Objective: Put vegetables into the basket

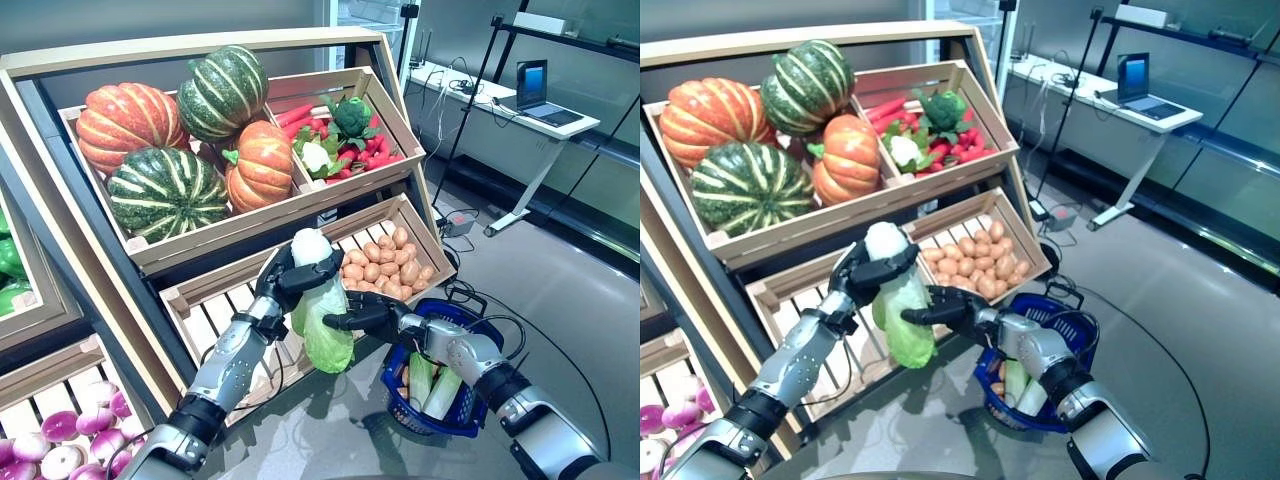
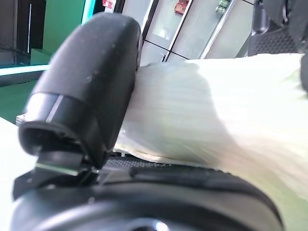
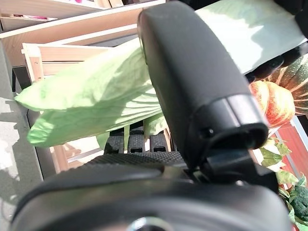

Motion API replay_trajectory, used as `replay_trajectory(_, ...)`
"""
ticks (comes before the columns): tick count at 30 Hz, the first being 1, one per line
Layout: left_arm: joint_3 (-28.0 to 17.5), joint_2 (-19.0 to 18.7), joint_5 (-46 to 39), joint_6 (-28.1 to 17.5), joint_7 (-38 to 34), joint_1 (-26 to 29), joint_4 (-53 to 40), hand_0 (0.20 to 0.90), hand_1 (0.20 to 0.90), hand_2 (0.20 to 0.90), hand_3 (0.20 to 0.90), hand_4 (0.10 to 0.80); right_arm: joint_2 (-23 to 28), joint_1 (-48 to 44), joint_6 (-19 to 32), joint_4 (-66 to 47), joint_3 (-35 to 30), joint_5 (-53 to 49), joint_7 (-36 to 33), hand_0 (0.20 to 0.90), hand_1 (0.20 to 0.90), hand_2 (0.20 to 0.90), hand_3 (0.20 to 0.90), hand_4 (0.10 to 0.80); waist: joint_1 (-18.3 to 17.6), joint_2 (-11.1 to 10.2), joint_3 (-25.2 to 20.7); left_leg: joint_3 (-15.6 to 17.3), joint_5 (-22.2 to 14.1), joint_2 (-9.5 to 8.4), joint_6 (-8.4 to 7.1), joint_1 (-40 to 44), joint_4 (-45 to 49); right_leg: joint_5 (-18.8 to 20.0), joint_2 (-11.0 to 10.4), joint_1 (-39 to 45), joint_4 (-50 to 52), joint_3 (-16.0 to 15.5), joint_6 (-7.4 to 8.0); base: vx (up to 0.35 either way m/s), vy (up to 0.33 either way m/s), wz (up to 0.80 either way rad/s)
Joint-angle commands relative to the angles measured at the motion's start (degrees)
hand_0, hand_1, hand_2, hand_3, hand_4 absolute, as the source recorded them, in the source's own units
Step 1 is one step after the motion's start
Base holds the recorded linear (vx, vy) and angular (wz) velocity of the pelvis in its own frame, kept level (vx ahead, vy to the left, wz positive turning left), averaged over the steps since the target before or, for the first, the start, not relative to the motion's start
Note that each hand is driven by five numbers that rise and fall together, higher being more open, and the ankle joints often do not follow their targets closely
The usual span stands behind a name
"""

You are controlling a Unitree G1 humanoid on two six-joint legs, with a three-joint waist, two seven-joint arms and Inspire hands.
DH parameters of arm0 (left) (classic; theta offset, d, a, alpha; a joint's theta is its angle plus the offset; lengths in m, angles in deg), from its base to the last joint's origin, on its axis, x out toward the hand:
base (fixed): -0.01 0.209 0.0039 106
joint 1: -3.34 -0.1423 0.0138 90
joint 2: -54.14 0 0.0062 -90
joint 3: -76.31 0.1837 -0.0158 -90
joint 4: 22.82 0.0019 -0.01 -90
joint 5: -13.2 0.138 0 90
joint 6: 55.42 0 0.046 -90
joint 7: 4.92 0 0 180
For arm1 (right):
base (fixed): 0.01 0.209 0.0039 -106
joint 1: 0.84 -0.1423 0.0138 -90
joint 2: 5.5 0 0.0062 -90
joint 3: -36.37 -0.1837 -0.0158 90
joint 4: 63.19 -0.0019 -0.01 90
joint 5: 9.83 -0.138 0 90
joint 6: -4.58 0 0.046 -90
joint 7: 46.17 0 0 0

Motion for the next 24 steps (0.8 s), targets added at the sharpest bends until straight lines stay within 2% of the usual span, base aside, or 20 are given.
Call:
replay_trajectory(1, 4.7, 8.1, -7.2, -4.4, 9.8, 7.6, -16.0, 0.3, 0.3, 0.3, 0.3, 0.4, -4.0, -8.2, 6.9, 2.6, -5.5, -9.4, -1.4, 0.3, 0.3, 0.3, 0.3, 0.4, 1.0, 0.0, -2.3, -0.4, -3.2, -1.8, 1.45, -1.2, 0.1, -1.5, 0.5, 1.5, 0.1, 1.3, -2.85, 0.0, 0.0, 0.0)
replay_trajectory(8, 4.6, 7.4, -5.3, -4.0, 8.5, 7.9, -15.2, 0.3, 0.3, 0.3, 0.3, 0.4, -3.0, -8.6, 7.4, 3.0, -6.2, -9.1, -2.2, 0.3, 0.3, 0.3, 0.3, 0.4, 0.7, 0.0, -2.4, -0.2, -3.0, -1.72, 1.43, -1.4, 0.1, -1.4, 0.6, 1.1, 0.1, 1.6, -2.82, 0.0, 0.0, 0.0)
replay_trajectory(9, 4.4, 7.1, -4.2, -3.8, 8.2, 7.8, -14.8, 0.347, 0.347, 0.347, 0.347, 0.431, -2.6, -8.3, 7.6, 3.1, -6.3, -8.7, -2.3, 0.3, 0.3, 0.3, 0.3, 0.4, 0.6, 0.0, -2.4, -0.1, -3.0, -1.68, 1.42, -1.4, 0.1, -1.4, 0.6, 1.0, 0.1, 1.6, -2.8, 0.0, 0.0, 0.0)
replay_trajectory(10, 4.1, 6.4, -2.6, -3.2, 7.3, 7.5, -14.4, 0.782, 0.782, 0.782, 0.782, 0.722, -1.8, -7.7, 8.1, 3.0, -6.7, -7.9, -2.4, 0.3, 0.3, 0.3, 0.3, 0.4, 0.4, 0.0, -2.5, 0.0, -3.0, -1.64, 1.41, -1.4, 0.1, -1.4, 0.6, 1.0, 0.1, 1.7, -2.72, 0.0, 0.0, 0.0)
replay_trajectory(11, 3.7, 6.1, -1.7, -2.9, 7.2, 7.2, -14.3, 0.9, 0.9, 0.9, 0.9, 0.8, -1.3, -7.3, 8.2, 2.6, -6.9, -7.6, -2.8, 0.3, 0.3, 0.3, 0.3, 0.4, 0.4, 0.0, -2.5, 0.0, -3.0, -1.62, 1.42, -1.4, 0.1, -1.4, 0.6, 1.0, 0.1, 1.7, -2.7, 0.0, 0.0, 0.0)
replay_trajectory(13, 2.8, 4.9, 1.1, -2.4, 6.9, 6.6, -13.8, 0.9, 0.9, 0.9, 0.9, 0.8, 0.2, -6.3, 8.3, 1.9, -7.6, -6.6, -4.1, 0.3, 0.3, 0.3, 0.3, 0.4, 0.3, 0.1, -2.5, 0.2, -3.0, -1.57, 1.43, -1.4, 0.1, -1.4, 0.6, 0.9, 0.1, 1.8, -2.7, 0.0, 0.0, 0.0)
replay_trajectory(18, -0.9, 1.1, 2.5, -1.2, 7.4, 5.1, -12.0, 0.9, 0.9, 0.9, 0.9, 0.8, 5.1, -2.9, 8.6, 2.9, -10.7, -6.2, -3.6, 0.3, 0.3, 0.3, 0.3, 0.4, 0.0, 0.3, -2.5, 0.6, -2.9, -1.33, 1.4, -1.5, 0.1, -1.2, 0.6, 0.7, 0.1, 1.9, -2.56, 0.0, 0.0, 0.0)
replay_trajectory(24, -3.6, -1.5, 3.6, -0.1, 8.0, 3.7, -9.8, 0.9, 0.9, 0.9, 0.9, 0.8, 8.7, 1.0, 9.5, 6.0, -15.1, -5.6, -2.2, 0.3, 0.3, 0.3, 0.3, 0.4, -0.3, 0.3, -2.1, 1.0, -2.8, -1.11, 1.4, -1.4, 0.1, -1.1, 0.6, 0.5, 0.1, 2.1, -2.47, 0.002, -0.002, -0.02)
